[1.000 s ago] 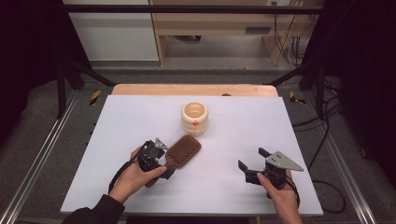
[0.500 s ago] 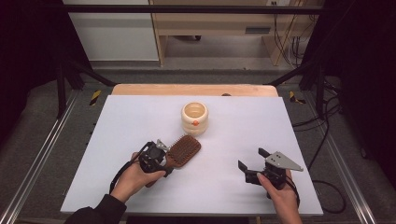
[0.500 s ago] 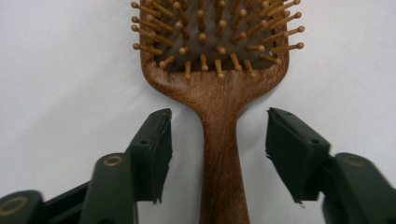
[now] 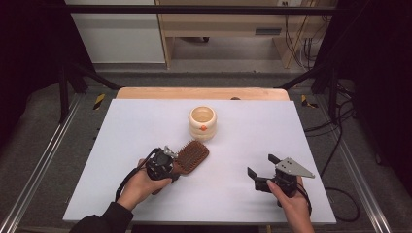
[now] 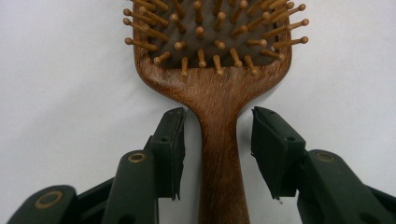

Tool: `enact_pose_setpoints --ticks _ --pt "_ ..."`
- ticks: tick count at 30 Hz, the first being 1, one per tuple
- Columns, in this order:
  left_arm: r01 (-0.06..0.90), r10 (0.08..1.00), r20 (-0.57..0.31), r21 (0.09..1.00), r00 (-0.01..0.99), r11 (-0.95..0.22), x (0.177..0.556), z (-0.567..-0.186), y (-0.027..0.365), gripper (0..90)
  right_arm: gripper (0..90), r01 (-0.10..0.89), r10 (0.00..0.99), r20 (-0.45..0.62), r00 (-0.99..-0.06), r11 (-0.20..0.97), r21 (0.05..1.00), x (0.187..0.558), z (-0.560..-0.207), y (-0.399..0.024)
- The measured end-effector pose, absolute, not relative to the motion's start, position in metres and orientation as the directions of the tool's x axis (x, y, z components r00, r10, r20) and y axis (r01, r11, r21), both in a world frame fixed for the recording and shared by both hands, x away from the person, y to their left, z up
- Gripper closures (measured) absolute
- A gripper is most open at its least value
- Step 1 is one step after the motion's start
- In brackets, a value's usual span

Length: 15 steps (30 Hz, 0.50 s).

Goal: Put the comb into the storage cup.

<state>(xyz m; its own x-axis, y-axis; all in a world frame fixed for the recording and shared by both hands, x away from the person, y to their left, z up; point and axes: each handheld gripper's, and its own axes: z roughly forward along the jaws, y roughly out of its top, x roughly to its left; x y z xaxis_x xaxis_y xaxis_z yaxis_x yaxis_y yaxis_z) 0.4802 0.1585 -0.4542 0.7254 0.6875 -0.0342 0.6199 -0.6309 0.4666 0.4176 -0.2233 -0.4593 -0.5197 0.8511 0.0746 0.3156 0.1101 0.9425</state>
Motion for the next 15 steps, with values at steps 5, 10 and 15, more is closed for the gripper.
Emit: enact_pose_setpoints --ticks 5,10,15 --pt "0.616 0.684 -0.031 0.465 0.729 -0.635 0.4801 -0.4542 0.1595 57.3 6.9 0.316 0.851 0.075 -0.52 0.111 0.942 0.4176 -0.4594 -0.2232" --pt "0.607 0.679 -0.016 0.464 0.734 -0.645 0.4796 -0.4545 0.1594 60.4 6.9 0.317 0.849 0.075 -0.523 0.112 0.942 0.4175 -0.4596 -0.2229" --pt "0.588 0.667 0.007 0.465 0.745 -0.662 0.4782 -0.4547 0.1579 64.0 6.9 0.318 0.849 0.074 -0.523 0.115 0.941 0.4176 -0.4597 -0.2227"
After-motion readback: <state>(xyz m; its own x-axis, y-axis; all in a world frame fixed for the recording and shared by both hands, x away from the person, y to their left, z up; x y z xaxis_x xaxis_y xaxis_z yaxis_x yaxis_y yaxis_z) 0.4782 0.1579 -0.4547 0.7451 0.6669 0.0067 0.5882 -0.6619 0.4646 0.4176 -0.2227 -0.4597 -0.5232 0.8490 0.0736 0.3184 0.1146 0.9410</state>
